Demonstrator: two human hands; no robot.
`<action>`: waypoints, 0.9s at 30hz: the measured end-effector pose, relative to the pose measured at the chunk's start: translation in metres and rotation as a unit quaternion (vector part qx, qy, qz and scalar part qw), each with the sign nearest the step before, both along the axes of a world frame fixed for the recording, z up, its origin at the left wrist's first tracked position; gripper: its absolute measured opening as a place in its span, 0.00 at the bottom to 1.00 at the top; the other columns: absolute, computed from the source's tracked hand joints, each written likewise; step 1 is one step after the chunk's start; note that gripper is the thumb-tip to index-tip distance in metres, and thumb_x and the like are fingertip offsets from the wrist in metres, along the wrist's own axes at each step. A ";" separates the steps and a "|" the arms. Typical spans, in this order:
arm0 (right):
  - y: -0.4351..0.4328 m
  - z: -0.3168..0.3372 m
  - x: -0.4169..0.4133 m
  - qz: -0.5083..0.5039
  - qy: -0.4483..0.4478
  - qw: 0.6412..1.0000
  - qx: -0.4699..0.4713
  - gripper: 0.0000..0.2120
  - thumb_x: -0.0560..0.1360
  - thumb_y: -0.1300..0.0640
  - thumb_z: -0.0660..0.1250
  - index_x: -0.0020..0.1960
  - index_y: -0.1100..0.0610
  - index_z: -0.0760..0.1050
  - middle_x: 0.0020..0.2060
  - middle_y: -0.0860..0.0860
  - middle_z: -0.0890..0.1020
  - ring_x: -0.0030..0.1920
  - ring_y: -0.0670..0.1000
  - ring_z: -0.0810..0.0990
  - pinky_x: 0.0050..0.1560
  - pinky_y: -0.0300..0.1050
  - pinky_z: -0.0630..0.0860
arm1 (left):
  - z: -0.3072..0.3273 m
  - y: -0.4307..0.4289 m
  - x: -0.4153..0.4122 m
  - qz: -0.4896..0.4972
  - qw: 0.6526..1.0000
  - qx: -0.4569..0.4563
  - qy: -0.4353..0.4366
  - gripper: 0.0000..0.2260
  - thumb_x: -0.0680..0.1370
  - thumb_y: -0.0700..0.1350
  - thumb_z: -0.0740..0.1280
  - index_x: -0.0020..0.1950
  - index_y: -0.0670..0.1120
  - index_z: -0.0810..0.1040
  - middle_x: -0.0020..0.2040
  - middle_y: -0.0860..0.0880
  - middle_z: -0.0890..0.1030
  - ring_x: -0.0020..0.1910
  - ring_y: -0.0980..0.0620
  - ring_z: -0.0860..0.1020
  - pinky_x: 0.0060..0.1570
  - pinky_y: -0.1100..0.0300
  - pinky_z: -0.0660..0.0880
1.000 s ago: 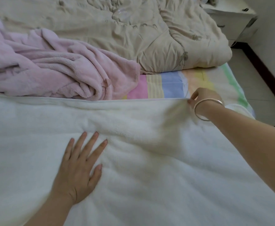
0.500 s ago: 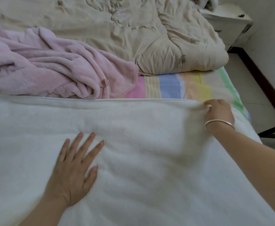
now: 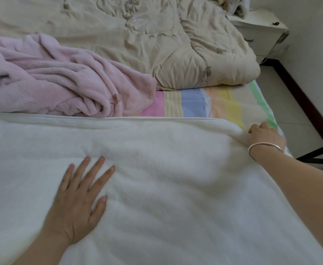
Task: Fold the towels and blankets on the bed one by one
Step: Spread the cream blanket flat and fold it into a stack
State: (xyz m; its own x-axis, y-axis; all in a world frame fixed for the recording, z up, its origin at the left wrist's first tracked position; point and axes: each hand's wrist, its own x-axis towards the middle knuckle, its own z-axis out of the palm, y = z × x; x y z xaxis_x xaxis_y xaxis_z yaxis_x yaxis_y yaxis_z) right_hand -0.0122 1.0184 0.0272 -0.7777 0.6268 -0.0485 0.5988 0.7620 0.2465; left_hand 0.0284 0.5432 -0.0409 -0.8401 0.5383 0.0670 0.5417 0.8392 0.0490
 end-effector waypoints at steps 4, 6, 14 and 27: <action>0.005 0.009 -0.005 -0.053 0.068 0.996 0.004 0.09 0.76 0.58 0.65 0.55 0.55 0.78 0.54 0.61 0.74 0.56 0.62 0.74 0.49 0.50 0.71 | -0.001 0.000 -0.001 -0.001 1.000 0.001 0.002 0.28 0.77 0.54 0.53 0.77 0.49 0.62 0.79 0.47 0.57 0.77 0.41 0.56 0.71 0.35 0.58; 0.010 0.015 -0.009 -0.137 0.144 0.978 -0.057 0.09 0.75 0.58 0.64 0.54 0.55 0.79 0.50 0.60 0.79 0.54 0.62 0.77 0.48 0.48 0.70 | -0.002 -0.001 -0.001 -0.001 1.000 0.002 0.006 0.28 0.77 0.53 0.53 0.77 0.49 0.62 0.79 0.47 0.58 0.77 0.41 0.56 0.70 0.35 0.58; -0.012 -0.010 -0.015 -0.106 0.140 0.948 -0.267 0.37 0.78 0.48 0.63 0.78 0.45 0.43 0.77 0.54 0.54 0.76 0.61 0.53 0.73 0.62 0.55 | -0.005 -0.002 0.000 -0.001 1.000 0.006 0.013 0.28 0.77 0.54 0.52 0.78 0.49 0.62 0.79 0.47 0.57 0.77 0.42 0.56 0.71 0.35 0.58; -0.245 0.004 0.092 0.150 -0.016 0.968 -0.200 0.33 0.80 0.39 0.50 0.77 0.44 0.35 0.77 0.48 0.34 0.75 0.57 0.30 0.71 0.68 0.35 | -0.004 -0.005 0.003 0.013 1.000 0.006 0.017 0.28 0.78 0.55 0.53 0.78 0.53 0.59 0.79 0.49 0.57 0.78 0.44 0.54 0.73 0.39 0.55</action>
State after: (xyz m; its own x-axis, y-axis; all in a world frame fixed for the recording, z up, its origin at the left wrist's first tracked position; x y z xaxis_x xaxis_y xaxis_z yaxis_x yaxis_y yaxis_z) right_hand 0.0799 0.7733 0.0310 -0.9156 0.2992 -0.2688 0.3331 0.9386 -0.0896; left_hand 0.0317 0.5382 -0.0448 -0.8510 0.5154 0.1013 0.5212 0.8525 0.0410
